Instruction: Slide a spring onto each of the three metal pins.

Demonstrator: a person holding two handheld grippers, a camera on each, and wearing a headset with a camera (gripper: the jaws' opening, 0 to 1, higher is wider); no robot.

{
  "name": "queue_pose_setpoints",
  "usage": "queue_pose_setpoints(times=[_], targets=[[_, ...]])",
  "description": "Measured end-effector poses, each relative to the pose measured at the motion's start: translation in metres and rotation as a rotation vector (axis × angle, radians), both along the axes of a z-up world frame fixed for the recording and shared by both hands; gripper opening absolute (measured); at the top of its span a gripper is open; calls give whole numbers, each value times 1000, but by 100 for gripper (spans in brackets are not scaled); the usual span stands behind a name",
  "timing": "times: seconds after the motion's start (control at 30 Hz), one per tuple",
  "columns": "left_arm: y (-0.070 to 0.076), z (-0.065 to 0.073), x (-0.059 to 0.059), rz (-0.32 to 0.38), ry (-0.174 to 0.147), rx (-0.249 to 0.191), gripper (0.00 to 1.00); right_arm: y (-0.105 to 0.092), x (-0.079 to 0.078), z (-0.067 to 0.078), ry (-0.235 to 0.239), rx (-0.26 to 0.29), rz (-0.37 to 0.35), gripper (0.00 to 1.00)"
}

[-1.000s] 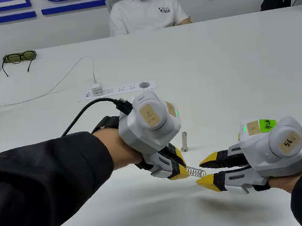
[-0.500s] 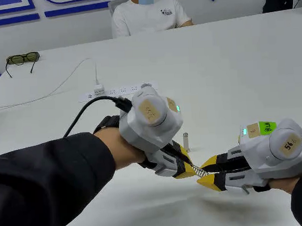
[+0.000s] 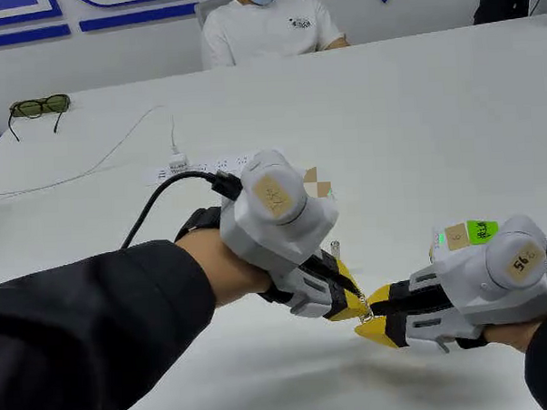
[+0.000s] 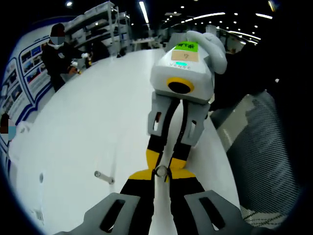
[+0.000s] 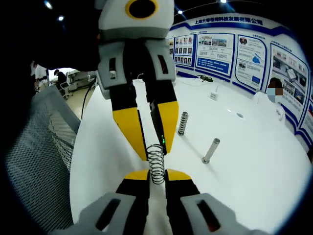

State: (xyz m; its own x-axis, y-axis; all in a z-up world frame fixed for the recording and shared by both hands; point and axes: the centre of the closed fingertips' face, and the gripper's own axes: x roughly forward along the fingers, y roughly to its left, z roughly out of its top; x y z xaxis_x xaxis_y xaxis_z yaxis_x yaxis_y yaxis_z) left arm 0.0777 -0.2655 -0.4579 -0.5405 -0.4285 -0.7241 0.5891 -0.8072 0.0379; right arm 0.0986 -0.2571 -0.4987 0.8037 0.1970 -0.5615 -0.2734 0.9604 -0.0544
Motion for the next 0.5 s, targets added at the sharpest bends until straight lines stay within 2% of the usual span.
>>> queue_pose_setpoints(times=[0.2, 0.5], targets=[[-1, 1, -6, -11, 11, -3, 10, 3, 1, 1, -3, 6, 11, 13], [-1, 1, -6, -15, 9, 0, 10, 3, 1, 0, 1, 13, 4, 14]])
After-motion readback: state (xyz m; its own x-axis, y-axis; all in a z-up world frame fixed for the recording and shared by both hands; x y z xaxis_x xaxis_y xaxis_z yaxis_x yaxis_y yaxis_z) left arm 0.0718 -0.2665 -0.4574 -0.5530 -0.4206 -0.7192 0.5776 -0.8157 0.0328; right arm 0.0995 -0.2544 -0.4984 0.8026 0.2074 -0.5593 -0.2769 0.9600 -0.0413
